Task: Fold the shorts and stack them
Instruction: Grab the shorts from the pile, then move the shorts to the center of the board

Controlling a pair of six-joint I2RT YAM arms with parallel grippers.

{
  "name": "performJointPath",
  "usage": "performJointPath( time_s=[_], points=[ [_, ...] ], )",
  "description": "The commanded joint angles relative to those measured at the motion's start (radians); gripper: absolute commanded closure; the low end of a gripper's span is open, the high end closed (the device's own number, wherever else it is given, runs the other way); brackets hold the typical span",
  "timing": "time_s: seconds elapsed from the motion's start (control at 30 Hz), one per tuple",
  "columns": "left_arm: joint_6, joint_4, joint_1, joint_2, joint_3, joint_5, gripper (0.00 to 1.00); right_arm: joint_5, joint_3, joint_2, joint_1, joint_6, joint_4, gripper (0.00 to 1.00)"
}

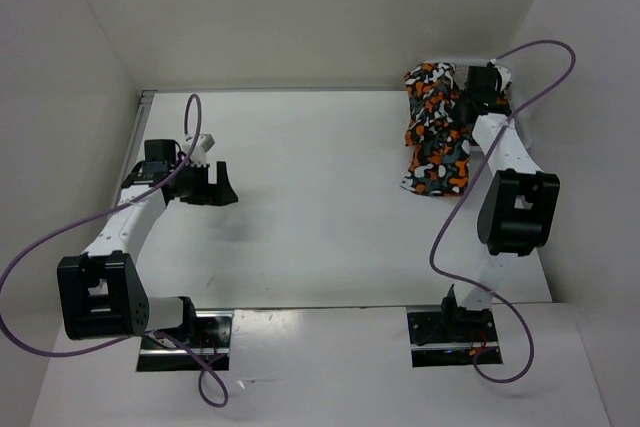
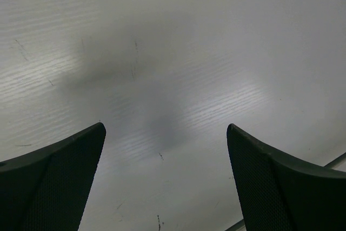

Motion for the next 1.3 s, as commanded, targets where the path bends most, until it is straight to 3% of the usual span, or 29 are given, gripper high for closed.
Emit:
performJointPath(
  time_s=[0.0, 0.17, 0.27, 0.4, 0.47, 0.57, 0.6, 0.63, 0.77, 0.87, 0.97, 1.17, 1.27],
  points=[
    [0.004, 0.072, -0.003, -0.016, 0.068, -0.024, 0.01, 0.075, 0.075, -0.232, 0.111, -0.101, 0.218, 1.0],
    [0.004, 0.104, -0.003, -0.016, 0.14, -0.048, 0.01, 0.227, 0.084, -0.383, 0.371, -0.264, 0.419, 1.0],
    [0.004, 0.113, -0.003, -0.005, 0.193, -0.048, 0.01, 0.228, 0.159, -0.383, 0.482, -0.274, 0.429, 1.0],
    [0.004, 0.122, -0.003, 0.004, 0.253, -0.094, 0.01, 0.217, 0.204, -0.281, 0.686, -0.215, 0.404, 0.89],
    [0.004, 0.135, 0.032, 0.004, 0.273, -0.116, 0.01, 0.189, 0.204, -0.233, 0.743, -0.145, 0.386, 0.72],
    [0.004, 0.135, 0.068, -0.005, 0.298, -0.183, 0.01, 0.082, 0.254, -0.124, 0.795, -0.091, 0.302, 0.33],
    [0.004, 0.119, 0.077, -0.005, 0.298, -0.192, 0.01, 0.051, 0.271, -0.077, 0.809, -0.091, 0.245, 0.06],
    [0.004, 0.101, 0.091, -0.017, 0.298, -0.192, 0.01, 0.028, 0.282, -0.06, 0.823, -0.123, 0.219, 0.0],
    [0.004, 0.018, 0.091, -0.047, 0.28, -0.186, 0.01, -0.006, 0.206, -0.11, 0.86, -0.125, 0.217, 0.0],
    [0.004, -0.068, 0.066, -0.068, 0.27, -0.137, 0.01, 0.017, -0.059, -0.262, 0.86, -0.125, 0.341, 0.0],
    [0.004, -0.132, -0.001, -0.057, 0.252, -0.122, 0.01, 0.071, -0.214, -0.371, 0.86, -0.152, 0.378, 0.0],
    [0.004, -0.064, -0.096, 0.042, 0.177, -0.213, 0.01, -0.042, -0.419, -0.408, 0.86, -0.241, 0.397, 0.0],
    [0.004, 0.074, -0.105, 0.101, 0.167, -0.302, 0.01, -0.099, -0.398, -0.334, 0.86, -0.241, 0.397, 0.04]
  ],
)
